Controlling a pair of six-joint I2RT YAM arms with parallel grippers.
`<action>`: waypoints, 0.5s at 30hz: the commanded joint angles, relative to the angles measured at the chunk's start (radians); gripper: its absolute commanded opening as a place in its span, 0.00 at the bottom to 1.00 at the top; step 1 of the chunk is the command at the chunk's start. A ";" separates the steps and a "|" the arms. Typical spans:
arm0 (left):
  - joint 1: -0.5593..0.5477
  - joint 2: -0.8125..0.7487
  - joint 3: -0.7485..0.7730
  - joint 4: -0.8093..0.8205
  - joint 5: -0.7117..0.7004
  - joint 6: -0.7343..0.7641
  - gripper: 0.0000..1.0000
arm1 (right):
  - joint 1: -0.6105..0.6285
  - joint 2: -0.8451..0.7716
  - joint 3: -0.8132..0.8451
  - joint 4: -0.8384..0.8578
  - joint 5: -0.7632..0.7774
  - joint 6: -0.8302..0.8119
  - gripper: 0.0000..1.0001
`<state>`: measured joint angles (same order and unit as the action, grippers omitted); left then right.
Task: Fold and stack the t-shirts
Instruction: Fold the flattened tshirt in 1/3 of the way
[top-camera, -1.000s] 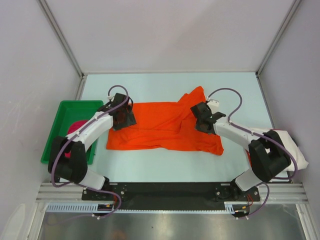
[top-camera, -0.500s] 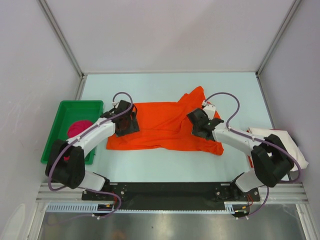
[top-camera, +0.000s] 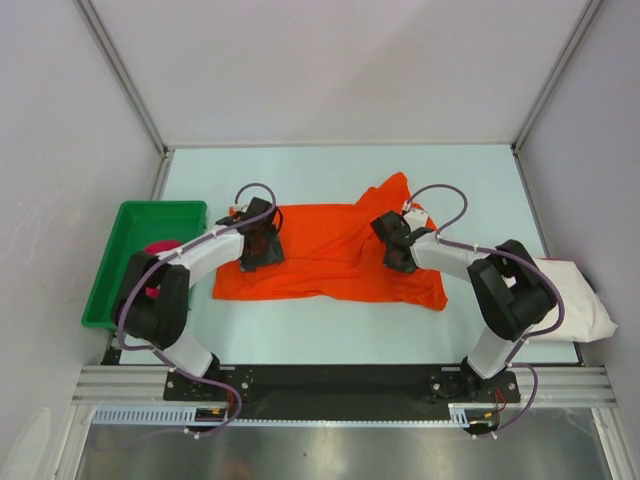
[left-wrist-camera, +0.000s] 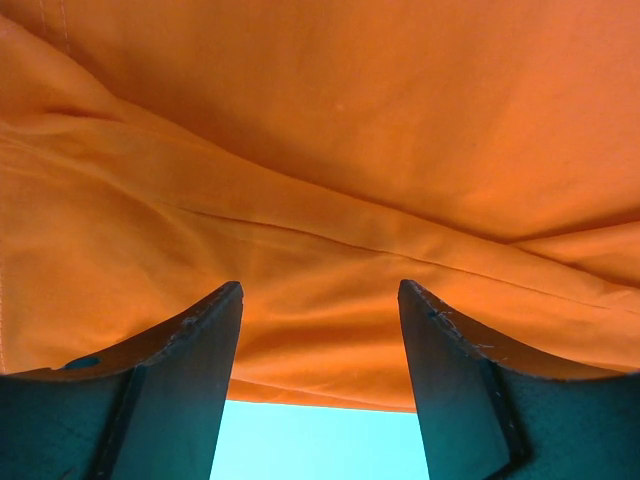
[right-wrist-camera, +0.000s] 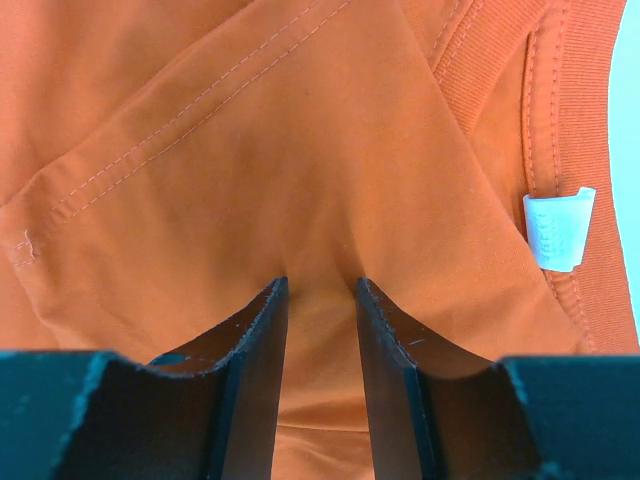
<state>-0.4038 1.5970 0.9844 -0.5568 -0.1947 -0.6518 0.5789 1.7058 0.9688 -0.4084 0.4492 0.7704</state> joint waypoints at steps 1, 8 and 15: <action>-0.003 0.020 -0.035 0.000 0.015 -0.032 0.69 | -0.005 0.012 -0.016 0.000 0.000 0.038 0.38; -0.013 0.026 -0.104 0.005 0.028 -0.060 0.68 | -0.007 -0.002 -0.091 -0.001 -0.004 0.064 0.38; -0.021 0.103 -0.095 -0.035 0.040 -0.068 0.66 | -0.007 -0.027 -0.145 -0.050 -0.009 0.099 0.38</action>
<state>-0.4114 1.6314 0.9211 -0.5674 -0.1837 -0.6819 0.5785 1.6722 0.9043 -0.3473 0.4656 0.8257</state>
